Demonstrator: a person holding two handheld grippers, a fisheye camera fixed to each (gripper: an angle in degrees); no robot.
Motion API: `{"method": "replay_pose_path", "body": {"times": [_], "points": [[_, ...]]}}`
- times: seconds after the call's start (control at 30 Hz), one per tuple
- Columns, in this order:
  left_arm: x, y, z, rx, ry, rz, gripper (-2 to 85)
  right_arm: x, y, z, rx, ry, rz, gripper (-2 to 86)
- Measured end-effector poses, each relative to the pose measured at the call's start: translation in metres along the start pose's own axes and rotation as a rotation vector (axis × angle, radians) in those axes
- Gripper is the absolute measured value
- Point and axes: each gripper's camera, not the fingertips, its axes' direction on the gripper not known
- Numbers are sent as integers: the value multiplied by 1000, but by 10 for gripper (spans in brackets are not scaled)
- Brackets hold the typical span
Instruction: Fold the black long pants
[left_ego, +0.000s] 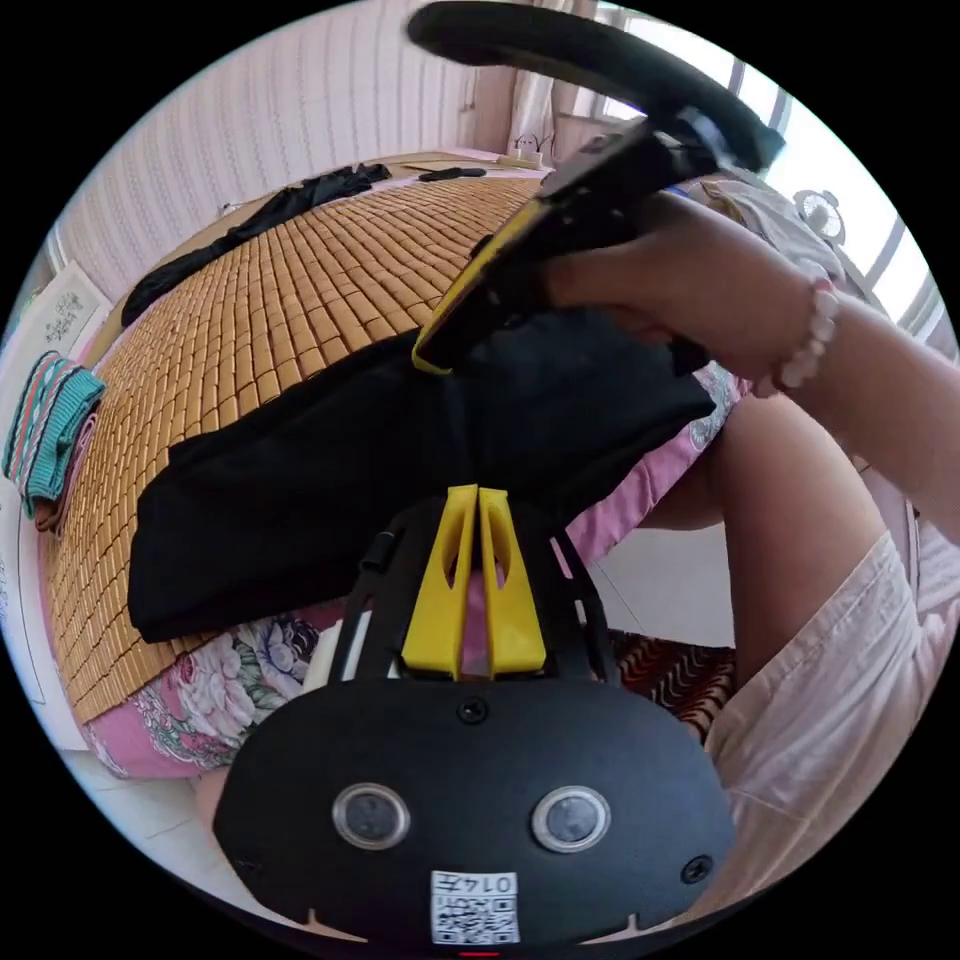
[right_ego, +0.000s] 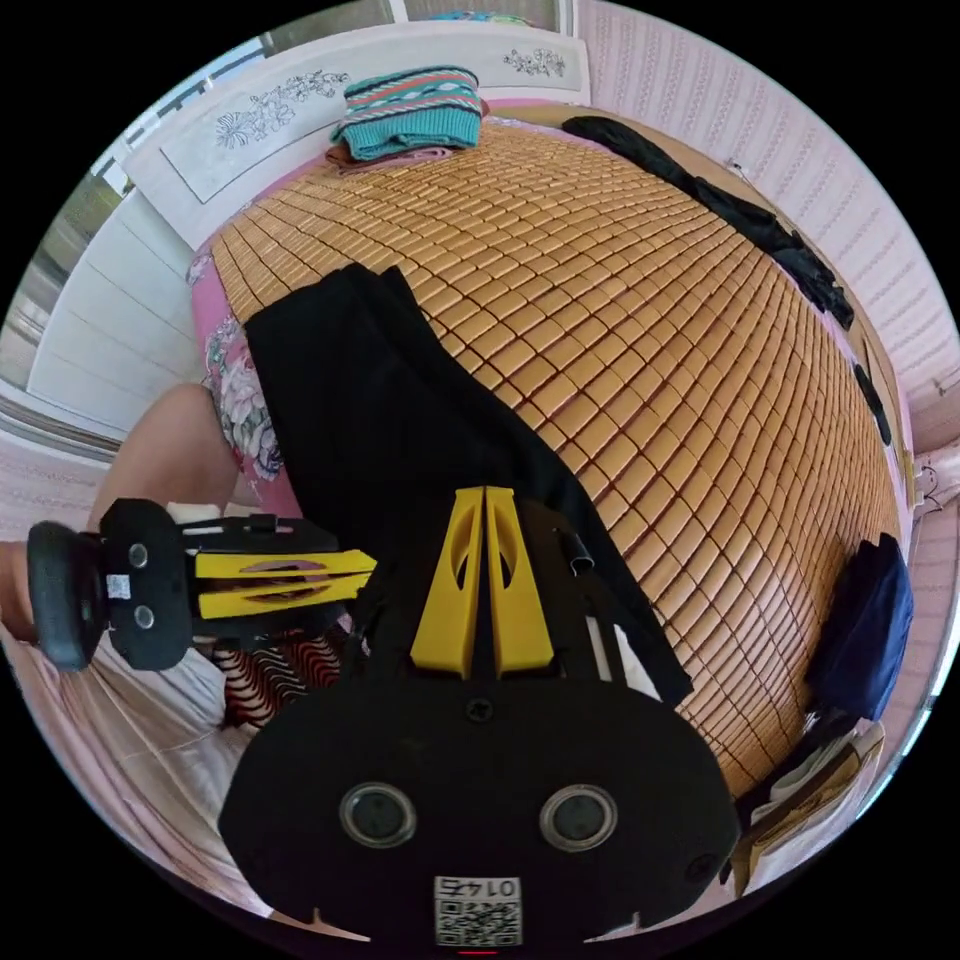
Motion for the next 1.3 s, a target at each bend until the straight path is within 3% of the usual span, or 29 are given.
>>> {"method": "replay_pose_path", "body": {"times": [0.1,0.17,0.23,0.37,0.5,0.63,0.8,0.87,0.93,1.0,1.1,1.2,1.3], "points": [[9,-2,-9,-23,3,30,-10,14,-21,-14,-91,-57,-37,-4],[15,0,-15,7,-10,46,-9,18,-26,-29,12,20,-39,-4],[19,5,-4,-52,1,50,-9,34,-35,-3,-96,6,-28,-4],[20,19,-12,40,47,-38,-3,71,-16,-15,25,-148,61,0],[46,20,-38,188,81,76,52,123,81,-61,269,-198,284,20],[73,3,-33,228,174,146,99,164,180,-54,133,-238,515,106],[119,-27,-4,169,238,288,135,191,239,-13,-33,-463,620,110],[133,-33,6,139,248,330,140,198,248,-10,10,-563,579,66],[143,-38,15,84,247,351,141,210,265,-29,194,-657,569,37],[142,-40,14,97,131,290,101,218,277,-45,350,-762,516,35],[132,-44,12,67,166,266,44,245,308,-61,505,-737,566,44],[132,-40,6,101,165,286,36,284,338,-39,472,-660,787,115],[134,-37,-1,115,157,324,35,308,349,-10,472,-742,870,157]]}}
